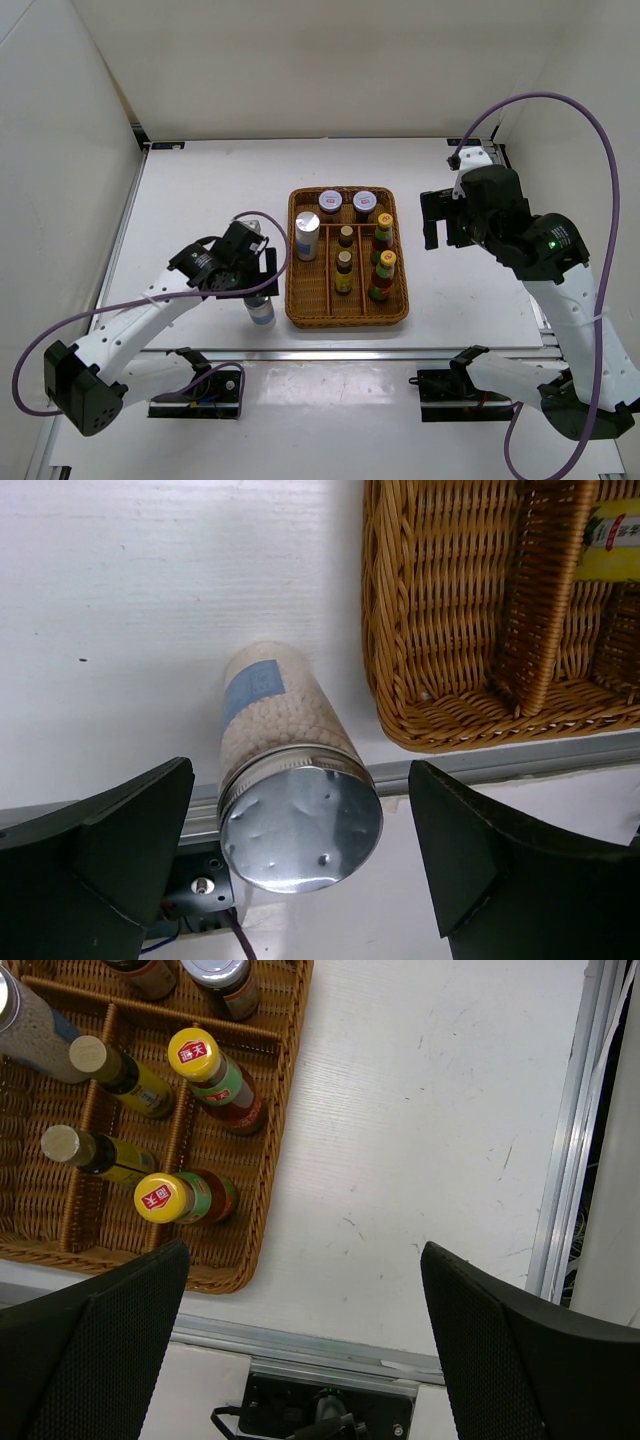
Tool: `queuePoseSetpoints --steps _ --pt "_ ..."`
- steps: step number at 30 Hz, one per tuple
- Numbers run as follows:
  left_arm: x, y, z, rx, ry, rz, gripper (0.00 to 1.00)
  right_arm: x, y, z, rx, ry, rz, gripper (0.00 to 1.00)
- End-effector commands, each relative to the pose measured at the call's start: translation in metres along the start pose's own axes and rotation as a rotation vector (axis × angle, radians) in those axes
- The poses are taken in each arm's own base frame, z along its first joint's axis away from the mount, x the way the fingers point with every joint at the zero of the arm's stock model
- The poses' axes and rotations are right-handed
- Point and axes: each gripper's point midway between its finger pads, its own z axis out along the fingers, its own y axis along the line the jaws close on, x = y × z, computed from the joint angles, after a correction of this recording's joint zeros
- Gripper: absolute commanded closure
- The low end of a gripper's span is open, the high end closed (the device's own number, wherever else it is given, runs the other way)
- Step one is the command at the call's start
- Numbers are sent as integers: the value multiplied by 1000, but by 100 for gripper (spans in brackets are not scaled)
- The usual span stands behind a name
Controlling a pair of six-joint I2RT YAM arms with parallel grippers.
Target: Organize the condiment bottles
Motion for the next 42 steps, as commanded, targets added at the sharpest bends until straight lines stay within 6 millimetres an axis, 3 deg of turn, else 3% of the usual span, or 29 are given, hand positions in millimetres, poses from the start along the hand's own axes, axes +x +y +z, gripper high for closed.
queuePoseSetpoints --steps 1,4,8,14,15,19,23,24,28,33,42 --pt "3 -9 -2 26 15 -8 1 -6 1 0 -2 -27 19 1" --pt "3 -8 0 21 22 6 9 -6 1 0 -2 -27 19 1" --pt "-16 -16 -17 52 -40 20 44 -8 0 -2 -4 -36 13 1" --pt "-80 -38 -78 101 -227 37 72 -13 1 -3 -5 -45 15 1" --pt "-96 -47 -98 134 -277 40 73 -13 1 -3 -5 -44 15 1" --pt "-128 -67 -117 177 -346 50 74 -16 1 -5 -6 -53 18 1" --pt "-135 -99 -100 258 -279 94 78 -16 2 -5 -16 -52 18 1" --pt "-136 -105 -88 256 -251 99 78 -16 2 -5 -16 -52 18 1" --pt "-119 -125 -58 247 -175 157 80 -16 0 -5 -5 -53 18 1" --pt "-101 -118 -27 182 -126 169 77 -14 -2 -5 9 -47 16 1" --pt "-87 -119 15 151 -76 185 52 -11 -1 0 11 -29 10 1"
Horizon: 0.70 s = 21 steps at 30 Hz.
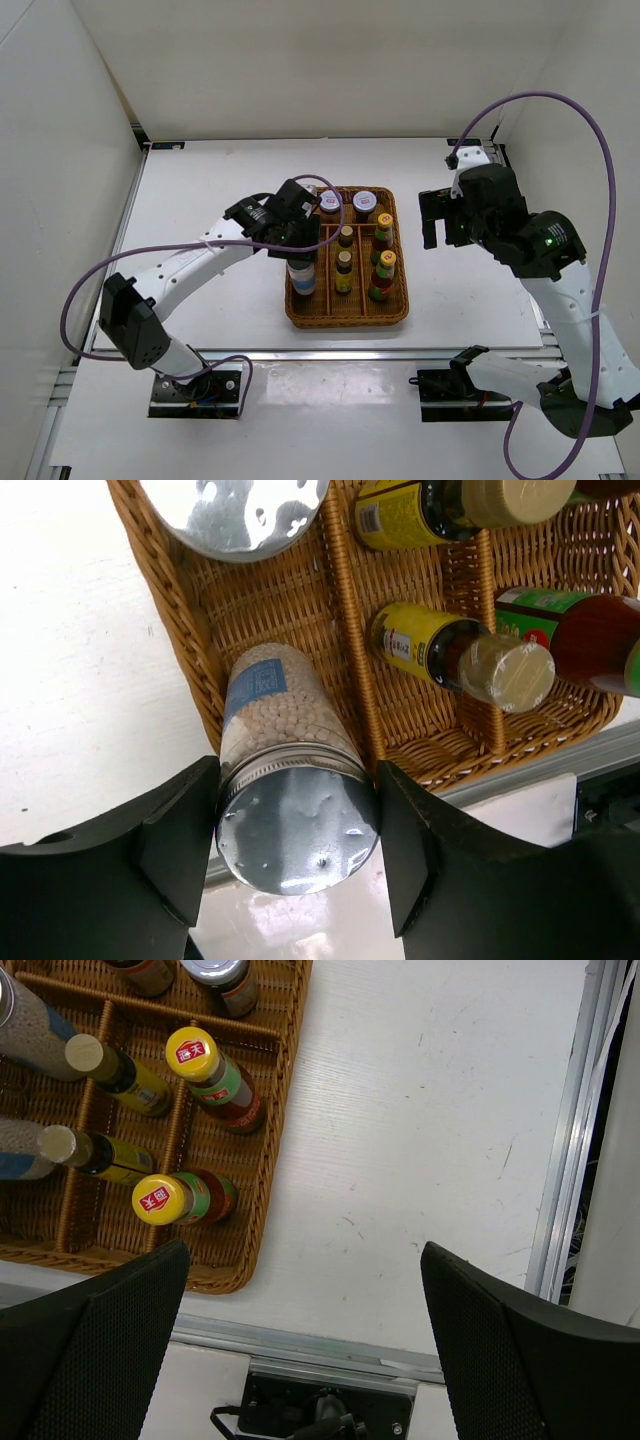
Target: Organize the condiment bottles
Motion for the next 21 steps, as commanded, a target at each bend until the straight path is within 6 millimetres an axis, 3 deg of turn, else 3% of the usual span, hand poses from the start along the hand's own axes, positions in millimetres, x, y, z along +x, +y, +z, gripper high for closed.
queuePoseSetpoints --steps 1,2,4,8,10,15,16,17,19,20,21 --pt "-14 -9 4 29 -56 11 49 -11 -2 -3 8 -38 13 1" --pt "-14 -9 4 29 -56 11 41 -11 -2 -3 8 -38 13 1" --pt "-13 -9 12 23 -46 21 34 -11 -2 -3 8 -38 13 1" --pt "-19 -12 8 32 -63 30 10 -9 -2 -4 8 -38 13 1" --pt "-28 -14 3 36 -89 49 2 -10 -8 -7 35 -52 27 1" --pt "-55 -12 -60 64 -217 75 0 -11 -29 -14 146 -83 65 1" --pt "-69 -8 -88 60 -299 88 0 -12 -30 -12 160 -76 62 1" --pt "-74 -4 -102 50 -339 97 0 -12 -31 -15 160 -76 62 1" --pt "-88 18 -128 -33 -443 115 0 -12 -28 -17 139 -73 62 1" --pt "-91 29 -152 -58 -515 109 0 -11 -26 -17 125 -70 52 1" --pt "-90 42 -159 -108 -541 116 0 -11 -25 -20 109 -77 45 1"
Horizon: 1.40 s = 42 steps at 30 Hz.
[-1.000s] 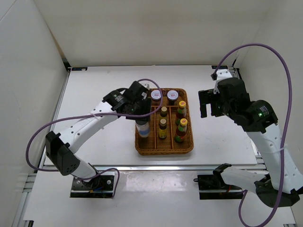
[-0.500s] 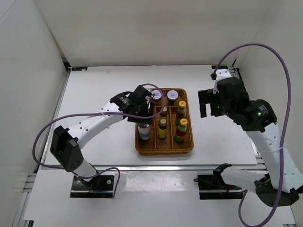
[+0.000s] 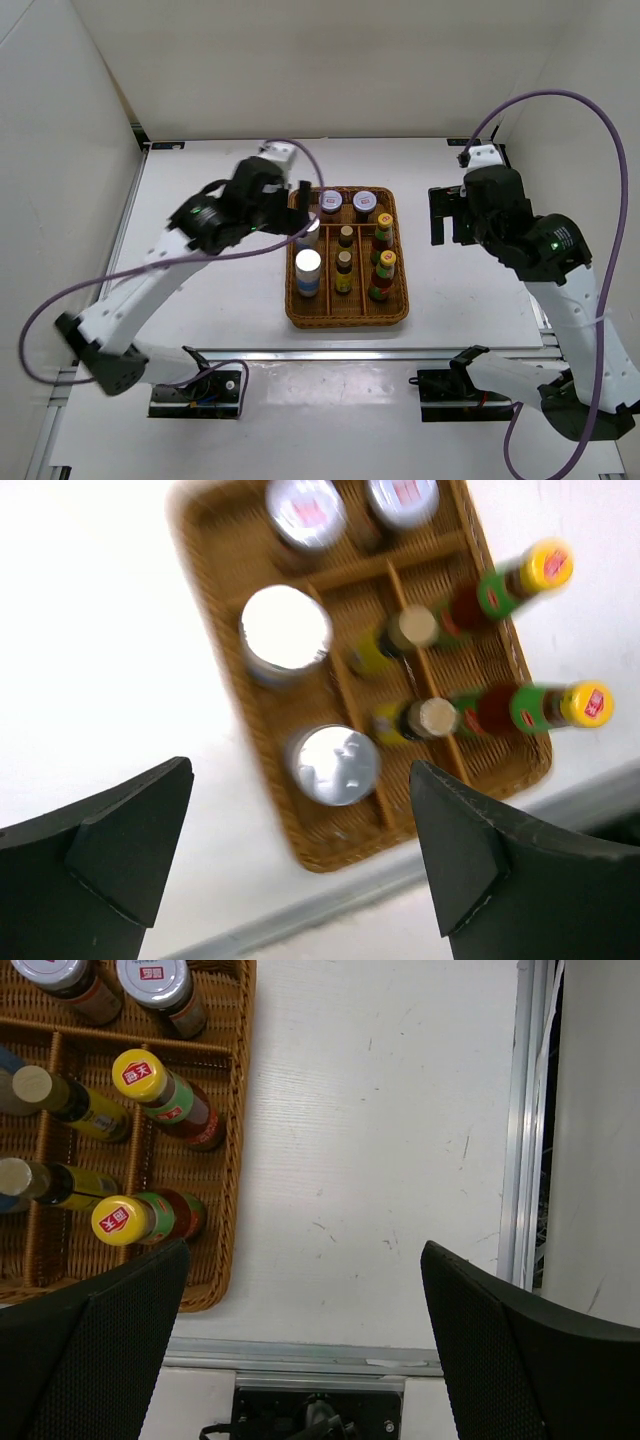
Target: Organize the condiment bottles
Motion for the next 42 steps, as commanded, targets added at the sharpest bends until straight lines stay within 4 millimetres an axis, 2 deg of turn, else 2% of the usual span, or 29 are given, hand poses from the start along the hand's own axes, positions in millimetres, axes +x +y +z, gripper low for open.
queuePoseSetpoints --steps 1,2,3,4,5,7,8,9,10,11,12,14,15,16,23,28,35,42 --pt "-29 66 -59 -241 -210 63 0 -8 -1 -11 -22 -46 19 1" --pt "-33 77 -71 -274 -269 102 0 -11 -3 -17 -28 -76 31 1" --pt "-31 95 -71 -339 -284 109 0 -10 -3 -17 -29 -82 34 1" --pt "-12 117 -61 -429 -249 157 0 -14 -5 -22 -34 -111 46 1" --pt "-12 126 -68 -457 -297 136 0 -11 -7 -20 -17 -104 43 1" --pt "0 146 -69 -538 -312 115 0 -15 -14 -27 -1 -152 64 1" --pt "22 154 -63 -558 -294 123 0 -12 -17 -26 17 -149 63 1" --pt "24 157 -61 -568 -336 91 0 -15 -20 -26 33 -163 69 1" --pt "48 163 -48 -577 -300 109 0 -12 -29 -28 82 -171 94 1" --pt "57 166 -45 -583 -313 83 0 -13 -35 -28 115 -177 108 1" --pt "62 173 -51 -604 -358 58 0 -11 -39 -26 146 -175 115 1" --pt "58 173 -54 -596 -414 67 0 -12 -48 -28 197 -185 135 1" --pt "52 178 -65 -619 -458 49 0 -13 -55 -29 240 -194 149 1" --pt "50 179 -69 -628 -479 43 0 -11 -58 -28 260 -190 146 1" --pt "52 183 -67 -644 -523 50 0 -10 -72 -22 392 -189 214 1" --pt "54 184 -64 -648 -506 60 0 -15 -70 -19 395 -205 253 1" --pt "59 203 -87 -762 -554 -21 0 -21 -51 -12 283 -231 274 1" --pt "63 206 -89 -776 -574 -39 0 -24 -50 -5 298 -222 250 1"
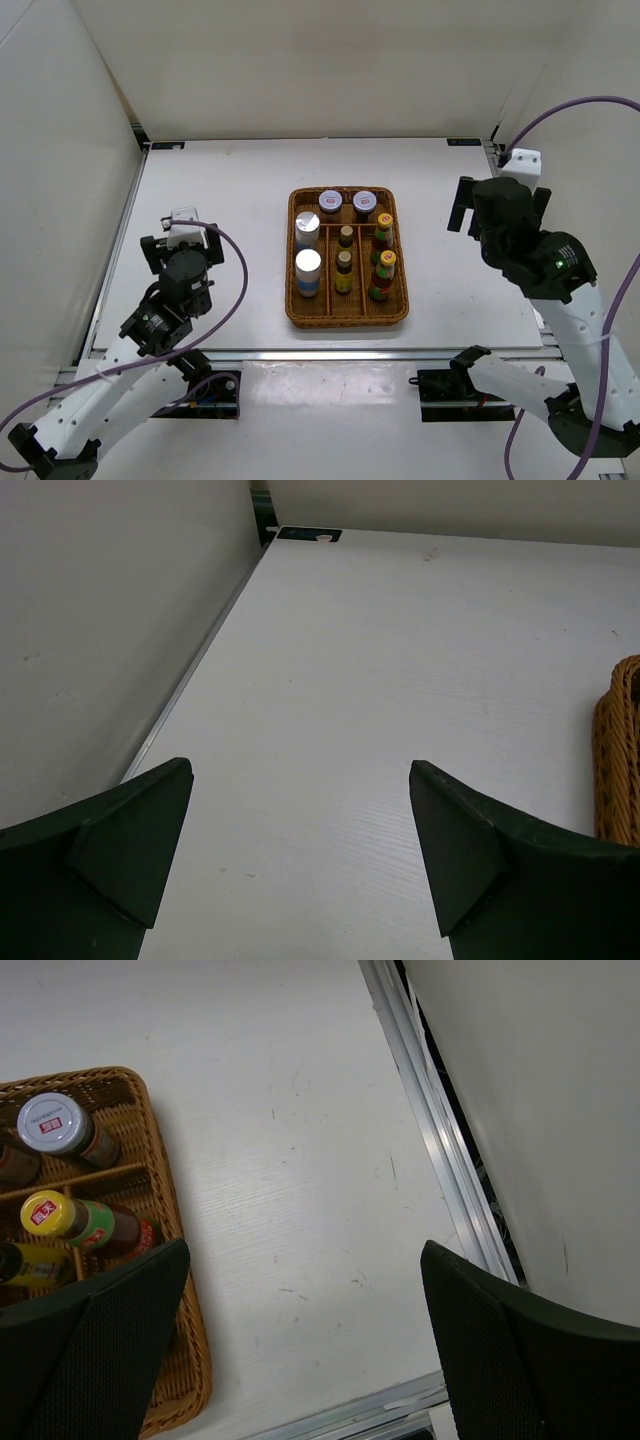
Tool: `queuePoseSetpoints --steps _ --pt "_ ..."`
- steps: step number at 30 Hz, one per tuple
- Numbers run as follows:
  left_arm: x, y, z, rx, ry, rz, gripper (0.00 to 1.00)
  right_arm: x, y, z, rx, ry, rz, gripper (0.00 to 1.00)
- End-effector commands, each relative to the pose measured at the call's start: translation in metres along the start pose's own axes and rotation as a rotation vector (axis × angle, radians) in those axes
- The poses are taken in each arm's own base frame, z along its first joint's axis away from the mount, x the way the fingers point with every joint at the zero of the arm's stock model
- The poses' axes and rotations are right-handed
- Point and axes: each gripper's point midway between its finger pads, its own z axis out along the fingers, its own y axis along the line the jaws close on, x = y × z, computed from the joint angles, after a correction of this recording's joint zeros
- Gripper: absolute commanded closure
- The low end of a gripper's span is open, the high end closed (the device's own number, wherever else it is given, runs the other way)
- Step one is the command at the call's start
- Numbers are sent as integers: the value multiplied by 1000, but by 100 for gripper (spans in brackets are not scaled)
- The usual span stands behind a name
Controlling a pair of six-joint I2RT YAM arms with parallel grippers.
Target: Organize the condiment bottles
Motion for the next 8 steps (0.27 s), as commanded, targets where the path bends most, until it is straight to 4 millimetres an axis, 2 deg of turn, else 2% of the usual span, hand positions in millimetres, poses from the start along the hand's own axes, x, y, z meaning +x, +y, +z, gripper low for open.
queuePoseSetpoints --steps 1,8 --pt "3 3 3 -39 0 -7 0 -14 3 2 6 -46 40 1" --pt "9 2 6 -58 5 11 0 2 0 11 61 8 -6 1"
